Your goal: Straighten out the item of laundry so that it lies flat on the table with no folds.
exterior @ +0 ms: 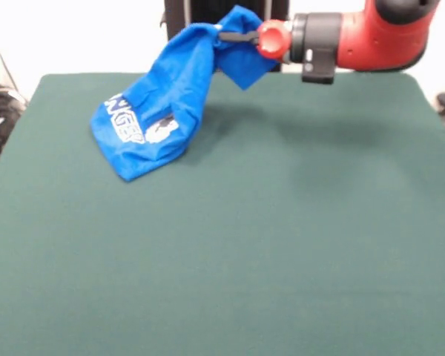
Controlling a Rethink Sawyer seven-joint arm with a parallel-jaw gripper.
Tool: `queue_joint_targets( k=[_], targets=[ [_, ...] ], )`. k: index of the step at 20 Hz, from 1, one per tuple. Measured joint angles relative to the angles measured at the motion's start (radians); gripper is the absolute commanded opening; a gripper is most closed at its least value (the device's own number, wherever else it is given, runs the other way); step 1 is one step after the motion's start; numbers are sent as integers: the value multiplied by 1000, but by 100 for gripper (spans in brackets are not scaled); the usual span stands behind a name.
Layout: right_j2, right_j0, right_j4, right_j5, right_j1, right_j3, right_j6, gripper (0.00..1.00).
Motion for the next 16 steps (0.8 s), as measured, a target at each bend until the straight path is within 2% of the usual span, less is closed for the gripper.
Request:
queue_joint_targets(
  k=[7,8,15,16],
  targets=[
    [20,-2,38,133,-8,-63,0,0],
    [23,-3,43,148,-9,-70,0,100],
    [36,-23,106,321,-7,-146,0,100],
    [41,-34,143,376,-7,-169,0,100]
  ],
)
